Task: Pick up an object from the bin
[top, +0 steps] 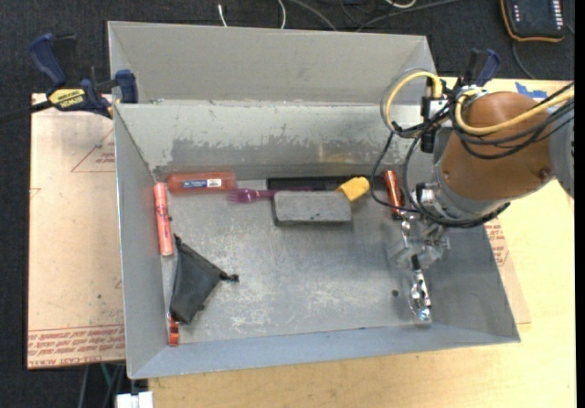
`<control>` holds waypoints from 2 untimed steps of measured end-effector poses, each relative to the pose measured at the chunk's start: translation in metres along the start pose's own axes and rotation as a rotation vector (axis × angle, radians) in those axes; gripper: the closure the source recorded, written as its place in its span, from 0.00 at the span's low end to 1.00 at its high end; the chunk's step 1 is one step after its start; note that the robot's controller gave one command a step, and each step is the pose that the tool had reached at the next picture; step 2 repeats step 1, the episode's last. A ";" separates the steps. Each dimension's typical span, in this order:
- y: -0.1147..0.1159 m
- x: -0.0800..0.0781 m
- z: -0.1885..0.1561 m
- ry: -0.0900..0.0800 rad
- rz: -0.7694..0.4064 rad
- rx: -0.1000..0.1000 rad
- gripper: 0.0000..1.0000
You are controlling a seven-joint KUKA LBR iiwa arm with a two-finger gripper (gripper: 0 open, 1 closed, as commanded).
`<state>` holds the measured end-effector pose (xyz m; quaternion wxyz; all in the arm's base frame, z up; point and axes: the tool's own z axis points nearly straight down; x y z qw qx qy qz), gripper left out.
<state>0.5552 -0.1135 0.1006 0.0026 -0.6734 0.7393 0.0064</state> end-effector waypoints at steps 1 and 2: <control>0.000 -0.001 -0.021 -0.002 0.003 0.001 1.00; 0.000 -0.001 -0.021 -0.002 0.003 0.001 1.00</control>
Offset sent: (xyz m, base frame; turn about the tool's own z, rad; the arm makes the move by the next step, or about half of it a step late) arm 0.0012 0.0005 0.0187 0.0024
